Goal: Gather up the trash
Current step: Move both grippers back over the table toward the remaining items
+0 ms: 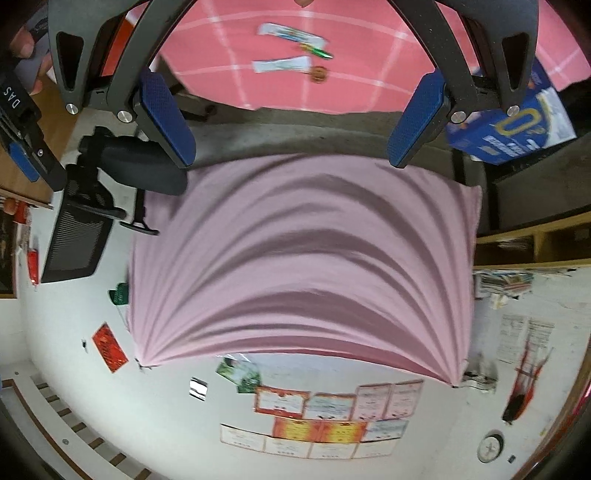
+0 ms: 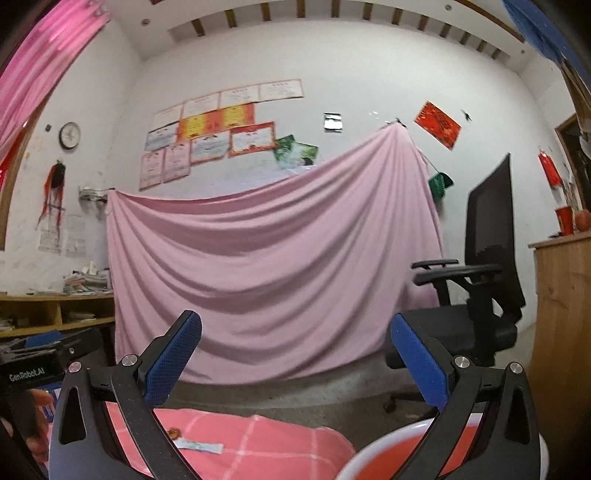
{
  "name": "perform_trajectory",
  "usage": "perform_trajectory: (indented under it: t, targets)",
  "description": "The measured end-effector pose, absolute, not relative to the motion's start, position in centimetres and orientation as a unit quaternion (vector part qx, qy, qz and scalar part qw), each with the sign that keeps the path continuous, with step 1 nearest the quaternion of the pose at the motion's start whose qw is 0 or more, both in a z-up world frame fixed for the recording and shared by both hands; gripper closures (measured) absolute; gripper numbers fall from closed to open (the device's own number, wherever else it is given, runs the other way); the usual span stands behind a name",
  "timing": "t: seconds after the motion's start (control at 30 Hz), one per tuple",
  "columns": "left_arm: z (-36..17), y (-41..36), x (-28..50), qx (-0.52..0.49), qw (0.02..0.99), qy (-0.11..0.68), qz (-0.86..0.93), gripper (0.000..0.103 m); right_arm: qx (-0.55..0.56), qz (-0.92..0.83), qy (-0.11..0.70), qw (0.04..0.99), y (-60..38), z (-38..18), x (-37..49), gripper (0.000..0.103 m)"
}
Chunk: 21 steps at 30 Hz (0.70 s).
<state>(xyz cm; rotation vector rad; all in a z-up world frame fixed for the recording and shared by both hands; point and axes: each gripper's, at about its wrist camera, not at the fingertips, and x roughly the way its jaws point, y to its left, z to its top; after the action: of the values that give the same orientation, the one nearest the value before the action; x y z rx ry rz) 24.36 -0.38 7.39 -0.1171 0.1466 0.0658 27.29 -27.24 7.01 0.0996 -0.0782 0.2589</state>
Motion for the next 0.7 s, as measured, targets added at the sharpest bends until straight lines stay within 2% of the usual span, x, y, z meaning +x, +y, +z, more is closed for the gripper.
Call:
perform_trajectory:
  t: [0.37, 0.6, 0.7]
  targets:
    - [4.1, 5.5, 25.4, -0.064, 0.988, 0.130, 0.055, 0.001, -0.026, 0.196, 0.036, 0.980, -19.8, 4.5, 30.5, 0.000]
    - [2.0, 6.9, 28.1, -0.061, 0.976, 0.200, 0.063, 0.001, -0.061, 0.221, 0.135, 0.964, -17.6, 2.2, 33.9, 0.000]
    - [0.9, 6.7, 29.5, -0.053, 0.968, 0.233, 0.084, 0.002, -0.085, 0.246, 0.195, 0.946, -16.6, 0.9, 36.3, 0.007]
